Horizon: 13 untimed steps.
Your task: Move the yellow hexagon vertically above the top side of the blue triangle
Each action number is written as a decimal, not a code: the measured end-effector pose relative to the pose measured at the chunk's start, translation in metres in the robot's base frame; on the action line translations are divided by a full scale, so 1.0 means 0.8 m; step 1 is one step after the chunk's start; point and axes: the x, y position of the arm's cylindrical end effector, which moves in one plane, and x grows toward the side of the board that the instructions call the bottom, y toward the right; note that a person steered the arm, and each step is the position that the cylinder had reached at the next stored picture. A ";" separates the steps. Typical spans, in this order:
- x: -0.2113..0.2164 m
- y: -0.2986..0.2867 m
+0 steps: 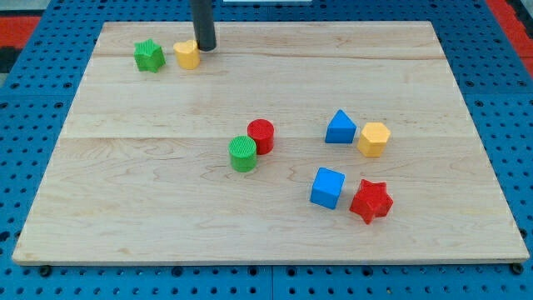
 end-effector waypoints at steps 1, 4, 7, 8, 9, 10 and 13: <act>0.012 0.037; 0.051 0.185; 0.063 0.245; 0.067 0.252; 0.068 0.253; 0.070 0.253; 0.159 0.323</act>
